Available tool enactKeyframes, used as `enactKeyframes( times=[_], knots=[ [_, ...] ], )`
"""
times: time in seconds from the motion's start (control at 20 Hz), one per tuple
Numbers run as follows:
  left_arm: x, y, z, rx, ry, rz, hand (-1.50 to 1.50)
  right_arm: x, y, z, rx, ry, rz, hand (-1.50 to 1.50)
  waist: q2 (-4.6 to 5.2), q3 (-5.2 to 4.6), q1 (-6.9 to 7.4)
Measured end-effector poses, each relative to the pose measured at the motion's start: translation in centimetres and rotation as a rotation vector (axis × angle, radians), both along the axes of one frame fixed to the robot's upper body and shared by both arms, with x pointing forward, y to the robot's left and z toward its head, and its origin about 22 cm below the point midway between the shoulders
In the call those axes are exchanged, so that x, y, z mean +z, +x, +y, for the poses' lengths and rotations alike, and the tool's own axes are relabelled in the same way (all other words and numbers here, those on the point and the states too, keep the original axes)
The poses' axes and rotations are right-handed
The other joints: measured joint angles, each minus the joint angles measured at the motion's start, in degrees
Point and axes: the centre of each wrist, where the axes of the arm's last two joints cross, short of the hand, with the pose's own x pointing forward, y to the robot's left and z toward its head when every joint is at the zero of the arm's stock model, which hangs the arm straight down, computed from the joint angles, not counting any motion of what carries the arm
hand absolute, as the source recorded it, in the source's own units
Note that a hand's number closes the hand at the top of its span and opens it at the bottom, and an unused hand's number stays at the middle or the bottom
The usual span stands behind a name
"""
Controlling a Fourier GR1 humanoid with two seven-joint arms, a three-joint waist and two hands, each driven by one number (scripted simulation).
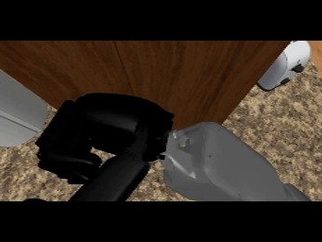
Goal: Pick up the bottled water, place it into the cabinet and close the cabinet
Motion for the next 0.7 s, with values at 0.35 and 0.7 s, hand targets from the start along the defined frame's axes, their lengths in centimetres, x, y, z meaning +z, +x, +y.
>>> enactKeyframes(
  times=[0.35, 0.7],
  knots=[
    [0.0, -1.1, 0.6, 0.029, 0.002, 0.005, -1.5, -2.9, 4.7, -2.5, -0.079, 0.001, 0.058, 1.5, 0.08, 0.03, -1.07],
    [-0.2, -1.4, 1.0, 0.027, 0.001, 0.016, -1.5, -4.6, 8.5, -4.7, -0.181, 0.038, 0.024, 1.5, -0.17, -0.09, -1.05]
  ],
)
